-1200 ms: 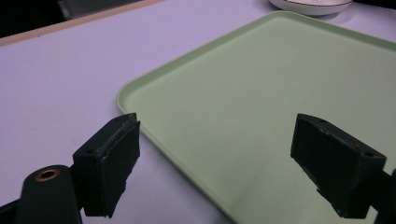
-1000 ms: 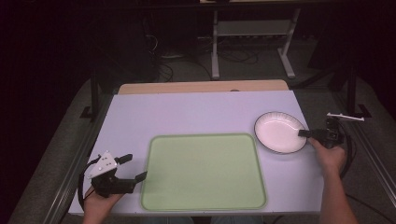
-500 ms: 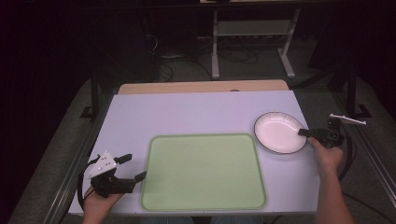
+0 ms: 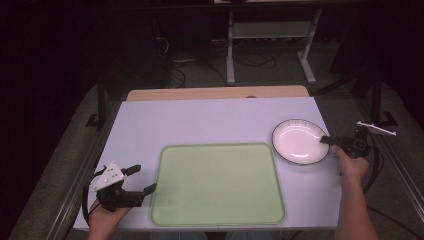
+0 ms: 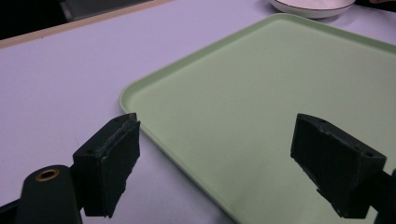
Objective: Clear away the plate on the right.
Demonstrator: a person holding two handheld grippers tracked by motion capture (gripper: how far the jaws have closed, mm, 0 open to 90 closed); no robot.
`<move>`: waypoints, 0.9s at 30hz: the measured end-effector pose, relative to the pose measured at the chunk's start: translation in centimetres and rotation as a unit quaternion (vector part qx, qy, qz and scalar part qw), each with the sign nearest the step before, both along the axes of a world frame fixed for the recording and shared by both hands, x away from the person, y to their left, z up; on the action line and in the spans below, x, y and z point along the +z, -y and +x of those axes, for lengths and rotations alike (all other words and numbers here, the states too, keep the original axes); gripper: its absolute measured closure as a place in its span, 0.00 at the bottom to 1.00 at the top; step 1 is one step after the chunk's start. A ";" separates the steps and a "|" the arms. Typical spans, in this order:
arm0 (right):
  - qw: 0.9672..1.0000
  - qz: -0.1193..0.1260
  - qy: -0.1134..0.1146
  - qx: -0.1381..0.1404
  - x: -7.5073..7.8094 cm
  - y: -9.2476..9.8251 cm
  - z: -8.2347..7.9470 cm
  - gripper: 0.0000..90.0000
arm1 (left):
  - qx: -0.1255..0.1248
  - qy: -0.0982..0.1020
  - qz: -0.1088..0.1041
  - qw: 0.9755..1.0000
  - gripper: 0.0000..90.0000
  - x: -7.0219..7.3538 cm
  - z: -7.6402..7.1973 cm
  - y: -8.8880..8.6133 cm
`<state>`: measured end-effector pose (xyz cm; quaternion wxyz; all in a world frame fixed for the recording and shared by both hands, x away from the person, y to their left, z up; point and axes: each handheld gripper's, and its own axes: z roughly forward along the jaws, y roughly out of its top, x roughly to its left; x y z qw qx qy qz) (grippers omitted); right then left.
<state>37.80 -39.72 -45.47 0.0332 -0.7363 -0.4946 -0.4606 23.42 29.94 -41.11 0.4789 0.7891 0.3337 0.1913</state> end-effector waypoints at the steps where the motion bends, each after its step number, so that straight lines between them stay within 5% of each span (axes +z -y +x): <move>1: 1.000 -0.001 0.001 -0.001 0.1 0.0 0.0 0.91 | 0.000 0.000 0.000 1.000 0.17 0.0 0.0 0.0; 13: 0.999 0.010 0.031 0.001 2.1 0.0 -0.3 0.90 | 0.002 -0.001 -0.001 1.000 0.17 0.0 0.0 0.0; 27: 0.997 0.011 0.071 0.037 5.2 -1.2 -0.5 0.90 | 0.004 0.001 -0.003 1.000 0.17 0.0 0.0 -0.1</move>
